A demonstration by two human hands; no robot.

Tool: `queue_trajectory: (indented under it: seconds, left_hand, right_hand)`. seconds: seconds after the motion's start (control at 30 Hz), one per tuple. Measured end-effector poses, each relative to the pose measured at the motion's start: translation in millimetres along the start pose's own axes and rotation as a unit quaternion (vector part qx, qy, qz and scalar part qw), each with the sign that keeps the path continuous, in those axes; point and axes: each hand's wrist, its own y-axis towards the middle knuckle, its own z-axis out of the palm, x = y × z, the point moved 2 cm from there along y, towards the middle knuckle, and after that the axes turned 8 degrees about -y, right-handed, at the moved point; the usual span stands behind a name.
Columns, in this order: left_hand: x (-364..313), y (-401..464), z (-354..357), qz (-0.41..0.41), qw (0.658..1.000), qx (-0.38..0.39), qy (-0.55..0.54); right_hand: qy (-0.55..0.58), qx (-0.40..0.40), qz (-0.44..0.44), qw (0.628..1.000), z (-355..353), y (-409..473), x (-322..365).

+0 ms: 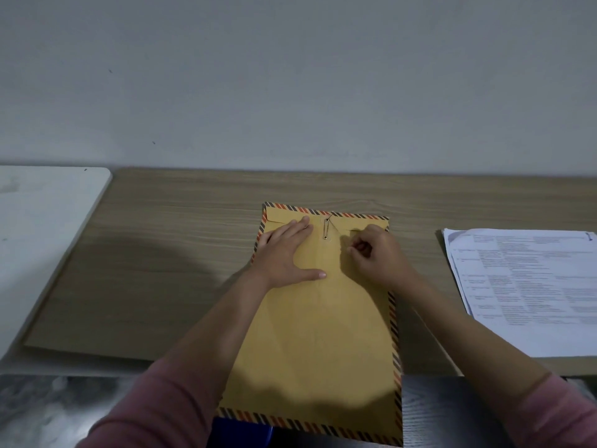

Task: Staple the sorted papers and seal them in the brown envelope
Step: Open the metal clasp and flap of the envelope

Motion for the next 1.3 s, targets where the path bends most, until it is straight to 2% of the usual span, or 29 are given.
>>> queue_trajectory:
  seconds: [0.2, 0.33, 0.73, 0.87, 1.13, 1.3]
  left_hand:
    - [-2, -3, 0, 0.014, 1.0, 0.005, -0.003]
    - [-5, -11, -1, 0.022, 1.0, 0.014, -0.004]
    - [-9, -21, 7, 0.029, 0.999, 0.015, -0.004]
    - [-12, -25, 10, 0.025, 1.0, 0.013, 0.001]
    - [-11, -23, 12, 0.012, 1.0, 0.003, 0.012]
    - [-13, -21, 14, -0.017, 0.999, -0.027, 0.013]
  right_hand:
    - [0.044, -0.098, 0.126, 0.986, -21, 16, -29]
    - [0.076, -0.129, 0.155, 0.976, -24, 32, -28]
    - [0.112, -0.073, 0.114, 0.984, -4, 56, 16]
    - [0.165, -0.048, 0.099, 0.98, -5, 74, 44]
    - [0.368, -0.008, 0.06, 0.928, -16, 42, 65]
    - [0.446, -0.065, 0.092, 0.888, -34, 7, 29]
